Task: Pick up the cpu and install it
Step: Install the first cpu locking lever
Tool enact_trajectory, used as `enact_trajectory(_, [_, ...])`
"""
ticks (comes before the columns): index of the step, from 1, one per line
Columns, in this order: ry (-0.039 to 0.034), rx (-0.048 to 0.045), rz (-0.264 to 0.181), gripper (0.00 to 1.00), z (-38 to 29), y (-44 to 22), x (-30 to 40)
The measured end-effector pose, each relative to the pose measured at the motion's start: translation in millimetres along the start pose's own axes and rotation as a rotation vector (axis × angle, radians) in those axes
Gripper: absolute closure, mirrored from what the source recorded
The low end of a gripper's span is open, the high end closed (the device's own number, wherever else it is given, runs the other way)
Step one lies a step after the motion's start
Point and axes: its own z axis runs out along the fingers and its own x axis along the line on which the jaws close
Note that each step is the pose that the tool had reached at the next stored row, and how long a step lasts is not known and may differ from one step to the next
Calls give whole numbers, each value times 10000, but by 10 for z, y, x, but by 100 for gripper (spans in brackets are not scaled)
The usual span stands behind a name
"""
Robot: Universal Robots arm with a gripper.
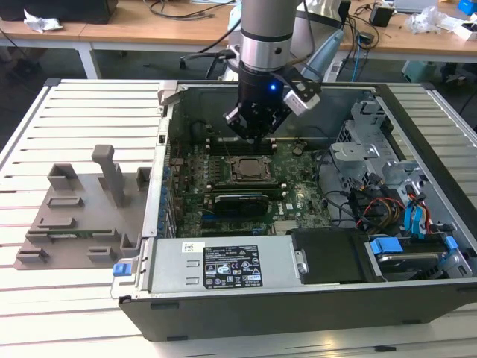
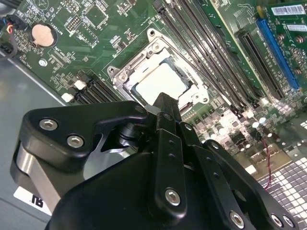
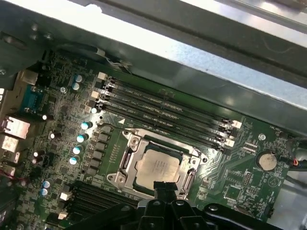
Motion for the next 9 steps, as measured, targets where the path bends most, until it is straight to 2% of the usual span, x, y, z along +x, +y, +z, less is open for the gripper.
enact_trajectory(9, [-54, 3, -895, 89, 0, 0, 0])
